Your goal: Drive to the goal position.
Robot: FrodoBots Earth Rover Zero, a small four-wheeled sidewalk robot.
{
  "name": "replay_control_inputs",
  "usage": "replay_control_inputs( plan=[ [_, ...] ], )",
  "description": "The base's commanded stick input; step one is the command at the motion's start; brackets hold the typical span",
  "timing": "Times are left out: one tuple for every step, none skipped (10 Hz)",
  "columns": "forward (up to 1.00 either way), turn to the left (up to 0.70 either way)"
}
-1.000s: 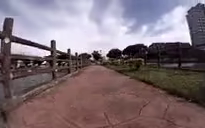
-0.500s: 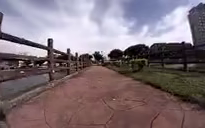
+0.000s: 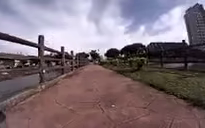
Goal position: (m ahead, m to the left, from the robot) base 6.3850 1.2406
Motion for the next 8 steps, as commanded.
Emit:
replay_control_inputs(
  plan=[
    [0.70, 0.03],
    [0.70, 0.09],
    [0.70, 0.12],
    [0.70, 0.12],
    [0.70, 0.12],
    [0.70, 0.12],
    [0.70, 0.12],
    [0.70, 0.12]
  ],
)
